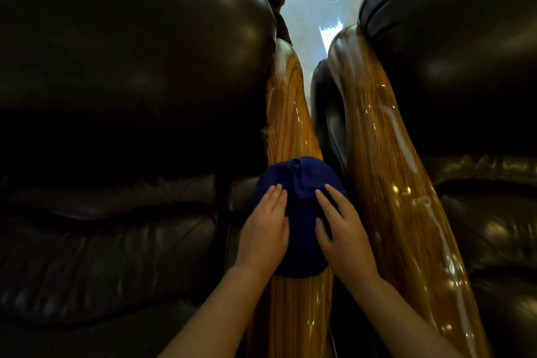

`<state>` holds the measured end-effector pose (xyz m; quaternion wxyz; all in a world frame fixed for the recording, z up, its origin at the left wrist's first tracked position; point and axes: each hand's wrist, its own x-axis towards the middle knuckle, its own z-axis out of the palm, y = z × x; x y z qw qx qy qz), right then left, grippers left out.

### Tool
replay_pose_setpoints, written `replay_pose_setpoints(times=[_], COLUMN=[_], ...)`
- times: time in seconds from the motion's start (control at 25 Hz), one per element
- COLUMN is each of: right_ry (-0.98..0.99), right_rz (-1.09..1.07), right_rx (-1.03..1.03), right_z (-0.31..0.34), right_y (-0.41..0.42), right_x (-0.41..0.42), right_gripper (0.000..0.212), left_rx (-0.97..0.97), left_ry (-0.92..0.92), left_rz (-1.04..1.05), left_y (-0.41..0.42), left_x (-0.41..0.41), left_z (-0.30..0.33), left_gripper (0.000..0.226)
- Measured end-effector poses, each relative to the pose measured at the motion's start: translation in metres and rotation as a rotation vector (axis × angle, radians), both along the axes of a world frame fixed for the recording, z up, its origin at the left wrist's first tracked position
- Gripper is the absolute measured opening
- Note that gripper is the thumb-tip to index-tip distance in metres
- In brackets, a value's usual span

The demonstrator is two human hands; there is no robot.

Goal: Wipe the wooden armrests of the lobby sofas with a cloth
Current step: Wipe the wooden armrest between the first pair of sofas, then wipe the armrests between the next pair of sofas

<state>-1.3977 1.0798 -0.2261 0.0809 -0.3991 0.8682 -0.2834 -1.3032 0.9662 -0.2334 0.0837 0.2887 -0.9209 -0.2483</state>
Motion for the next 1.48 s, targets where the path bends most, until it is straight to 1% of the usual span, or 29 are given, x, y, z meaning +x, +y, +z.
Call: replay_pose_setpoints(times=[0.12,0.24,0.32,0.4,0.44,0.52,0.6,0.68,0.8,0.96,1.16,1.28,1.48], right_ry=[0.022,0.024,-0.028,-0.109,-0.133,-0.147,-0.153,-0.159,-0.169,-0.172,-0.276,-0.233,-0.158], right_rz=[-0.034,-0.065,-0.079,-0.122,-0.135,-0.107,-0.06,-0.036,-0.021,0.006,0.009,0.032,0.052], right_rx=[-0.012,0.005,0.033,0.079,0.108,0.161,0.166,0.16,0.161,0.136,-0.018,-0.05,-0.066], right_z=[0.003,0.011,0.018,0.018,0.02,0.025,0.036,0.053,0.098,0.177,0.275,0.313,0.356], right_y=[0.001,0.0,0.004,0.01,0.012,0.015,0.018,0.021,0.022,0.025,0.056,0.077,0.119], right_x=[0.002,0.009,0.013,0.015,0.017,0.017,0.013,0.004,-0.007,-0.017,-0.013,-0.014,-0.035], right_gripper=[0.04,0.033,0.037,0.046,0.045,0.032,0.018,0.016,0.019,0.016,0.014,0.009,0.016], left_rx=[-0.004,0.016,0.02,0.039,0.05,0.084,0.105,0.095,0.107,0.159,0.167,0.142,0.113], left_ry=[0.039,0.036,-0.032,-0.106,-0.14,-0.177,-0.166,-0.125,-0.049,0.059,0.17,0.204,0.232], left_rz=[0.014,0.035,-0.007,-0.063,-0.079,-0.076,-0.057,-0.044,0.016,0.033,-0.04,-0.08,-0.091], left_y=[0.008,0.015,0.021,0.025,0.026,0.027,0.025,0.02,0.016,0.012,0.025,0.039,0.083], left_x=[0.007,0.006,0.008,0.011,0.013,0.017,0.023,0.026,0.024,0.021,0.021,0.018,0.0], left_z=[0.005,0.014,0.024,0.028,0.03,0.034,0.044,0.063,0.108,0.175,0.265,0.303,0.346], left_gripper=[0.047,0.033,0.021,0.016,0.017,0.02,0.024,0.028,0.029,0.027,0.025,0.024,0.023])
